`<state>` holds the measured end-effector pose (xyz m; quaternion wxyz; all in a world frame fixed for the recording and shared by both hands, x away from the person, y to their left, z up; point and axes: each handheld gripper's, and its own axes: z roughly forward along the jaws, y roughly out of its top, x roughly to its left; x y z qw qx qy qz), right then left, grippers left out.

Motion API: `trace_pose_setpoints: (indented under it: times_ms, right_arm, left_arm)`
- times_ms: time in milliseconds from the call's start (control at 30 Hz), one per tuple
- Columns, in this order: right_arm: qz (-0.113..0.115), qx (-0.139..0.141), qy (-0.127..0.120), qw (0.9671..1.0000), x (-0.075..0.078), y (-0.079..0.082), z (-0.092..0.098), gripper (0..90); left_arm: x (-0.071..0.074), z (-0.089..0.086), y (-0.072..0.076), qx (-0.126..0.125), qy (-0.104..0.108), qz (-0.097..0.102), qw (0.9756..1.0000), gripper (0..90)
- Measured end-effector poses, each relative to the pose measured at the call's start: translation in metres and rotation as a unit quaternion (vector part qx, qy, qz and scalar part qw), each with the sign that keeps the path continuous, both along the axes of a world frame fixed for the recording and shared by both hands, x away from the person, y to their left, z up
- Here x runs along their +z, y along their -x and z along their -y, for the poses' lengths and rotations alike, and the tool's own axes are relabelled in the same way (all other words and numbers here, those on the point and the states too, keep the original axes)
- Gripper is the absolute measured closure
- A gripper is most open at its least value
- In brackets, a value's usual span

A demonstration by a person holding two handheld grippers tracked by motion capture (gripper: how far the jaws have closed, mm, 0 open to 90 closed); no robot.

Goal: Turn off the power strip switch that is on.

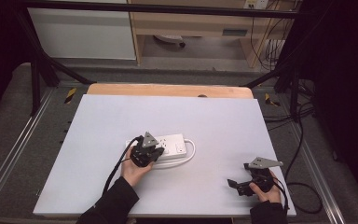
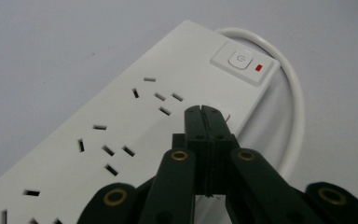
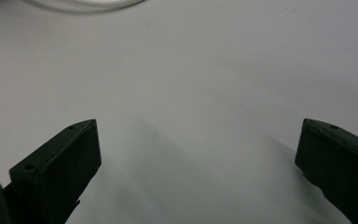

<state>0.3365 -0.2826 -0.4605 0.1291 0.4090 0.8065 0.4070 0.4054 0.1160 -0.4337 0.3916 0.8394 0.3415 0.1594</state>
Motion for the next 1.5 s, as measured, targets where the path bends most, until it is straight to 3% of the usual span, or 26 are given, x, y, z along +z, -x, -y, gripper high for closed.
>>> trace_pose_setpoints:
  times_ms: [133,400,833,1133,1433,1500]
  right_arm:
    - [0.0,0.0,0.0,1.0,0.0,0.0,0.0,0.7]
    - [0.0,-0.001,0.0,1.0,0.0,0.0,0.0,0.7]
    - [-0.001,-0.001,-0.001,1.0,0.0,0.0,0.0,0.7]
    - [0.001,-0.001,0.0,1.0,0.0,0.0,0.0,0.7]
    - [0.001,-0.001,0.0,1.0,0.0,0.0,0.0,0.7]
    - [0.002,-0.001,-0.001,1.0,0.001,0.001,0.0,0.7]
  left_arm:
    - [0.0,0.0,0.0,-0.007,0.006,-0.007,0.9999,90.0]
    - [0.009,-0.001,0.005,-0.01,0.008,0.005,0.9999,89.9]
    - [0.016,-0.009,0.008,-0.009,0.009,-0.005,0.9999,88.5]
    - [0.021,-0.018,0.012,-0.014,0.009,-0.005,0.9999,76.8]
    - [0.027,-0.026,0.016,-0.009,0.012,0.001,0.9999,55.9]
    - [0.028,-0.029,0.017,-0.01,0.016,0.002,0.9998,47.6]
